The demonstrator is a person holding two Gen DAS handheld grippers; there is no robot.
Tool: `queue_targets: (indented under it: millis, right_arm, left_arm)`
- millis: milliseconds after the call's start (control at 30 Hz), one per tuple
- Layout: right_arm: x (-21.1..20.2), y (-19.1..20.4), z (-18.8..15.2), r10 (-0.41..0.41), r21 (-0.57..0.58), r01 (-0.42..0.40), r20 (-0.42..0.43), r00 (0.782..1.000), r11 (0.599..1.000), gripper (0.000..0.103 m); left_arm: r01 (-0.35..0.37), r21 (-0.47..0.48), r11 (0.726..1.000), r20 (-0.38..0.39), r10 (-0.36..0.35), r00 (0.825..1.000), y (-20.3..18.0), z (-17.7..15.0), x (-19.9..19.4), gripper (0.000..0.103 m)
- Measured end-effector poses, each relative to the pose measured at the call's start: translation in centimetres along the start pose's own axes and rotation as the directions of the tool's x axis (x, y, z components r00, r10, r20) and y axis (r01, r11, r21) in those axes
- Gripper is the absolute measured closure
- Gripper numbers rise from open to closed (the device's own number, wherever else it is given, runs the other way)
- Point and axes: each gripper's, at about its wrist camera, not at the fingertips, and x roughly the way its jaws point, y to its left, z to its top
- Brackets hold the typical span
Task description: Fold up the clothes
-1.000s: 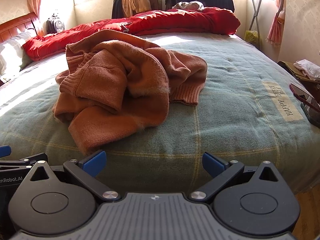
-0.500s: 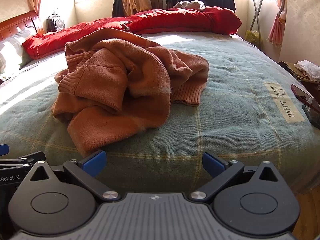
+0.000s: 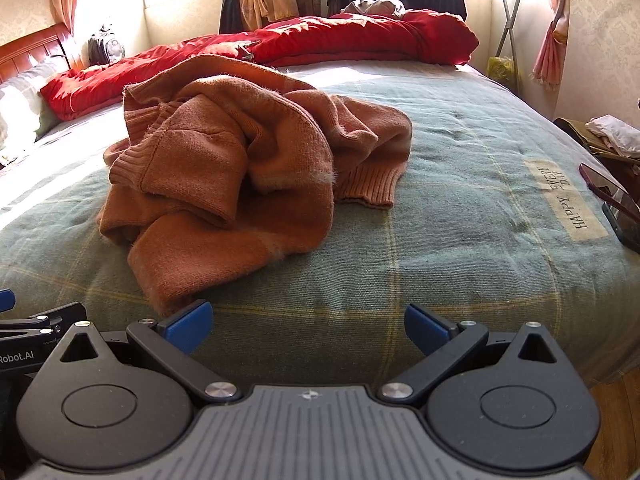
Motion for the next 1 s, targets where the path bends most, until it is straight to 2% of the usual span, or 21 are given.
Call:
queue_targets:
  millis: [1000]
  right_arm:
    - [0.28, 0.01, 0.16, 0.004, -0.003, -0.004, -0.004, 1.0, 1.0, 0.0]
  left_arm:
    - [-0.013, 0.0, 1.0, -0.012, 0.013, 1.0, -0.07, -0.03, 0.35, 0.0]
